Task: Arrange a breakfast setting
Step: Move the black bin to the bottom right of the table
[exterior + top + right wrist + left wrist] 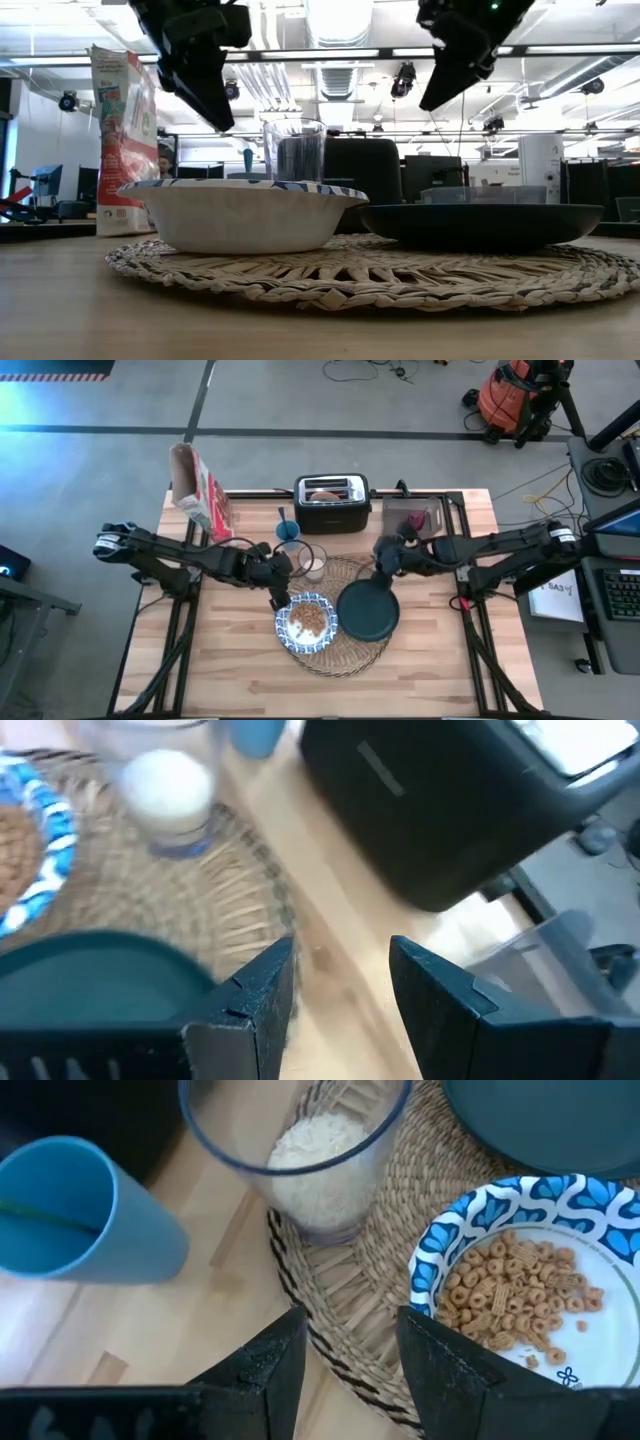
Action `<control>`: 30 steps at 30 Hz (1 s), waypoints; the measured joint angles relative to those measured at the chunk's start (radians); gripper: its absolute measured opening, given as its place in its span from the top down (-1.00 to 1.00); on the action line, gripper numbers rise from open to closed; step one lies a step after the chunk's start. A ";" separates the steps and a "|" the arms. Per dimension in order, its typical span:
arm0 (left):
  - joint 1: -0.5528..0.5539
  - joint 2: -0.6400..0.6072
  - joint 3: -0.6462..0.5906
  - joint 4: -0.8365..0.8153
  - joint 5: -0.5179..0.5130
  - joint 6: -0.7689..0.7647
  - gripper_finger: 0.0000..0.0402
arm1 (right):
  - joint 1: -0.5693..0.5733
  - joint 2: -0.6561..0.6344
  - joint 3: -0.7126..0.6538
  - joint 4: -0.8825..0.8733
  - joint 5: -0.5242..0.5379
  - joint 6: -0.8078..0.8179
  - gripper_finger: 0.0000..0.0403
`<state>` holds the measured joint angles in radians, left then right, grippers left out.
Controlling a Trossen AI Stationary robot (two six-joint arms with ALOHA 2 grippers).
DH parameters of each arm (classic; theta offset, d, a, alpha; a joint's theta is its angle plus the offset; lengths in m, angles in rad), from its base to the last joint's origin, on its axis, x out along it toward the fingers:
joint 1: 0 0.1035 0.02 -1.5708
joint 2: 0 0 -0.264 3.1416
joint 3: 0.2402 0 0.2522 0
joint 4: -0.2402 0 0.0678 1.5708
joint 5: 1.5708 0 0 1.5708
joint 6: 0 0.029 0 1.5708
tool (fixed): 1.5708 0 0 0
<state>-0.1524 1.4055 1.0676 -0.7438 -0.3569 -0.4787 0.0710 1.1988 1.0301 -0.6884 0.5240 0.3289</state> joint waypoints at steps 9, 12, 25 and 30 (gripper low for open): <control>0.008 0.000 0.031 0.015 -0.107 0.058 0.30 | -0.132 -0.001 0.110 -0.012 0.002 -0.128 0.23; 0.011 0.000 0.066 -0.005 -0.154 0.057 0.30 | -0.170 -0.001 0.121 -0.013 0.001 -0.146 0.23; 0.140 -0.001 0.149 -0.009 -0.289 0.165 0.30 | -0.409 -0.001 0.105 -0.047 0.000 -0.141 0.23; 0.200 -0.001 0.154 -0.009 -0.289 0.219 0.30 | -0.563 -0.001 0.099 -0.186 -0.082 -0.112 0.23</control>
<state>0.0475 1.4048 1.2217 -0.7523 -0.6458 -0.2597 -0.4918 1.1980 1.1294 -0.8742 0.4419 0.2168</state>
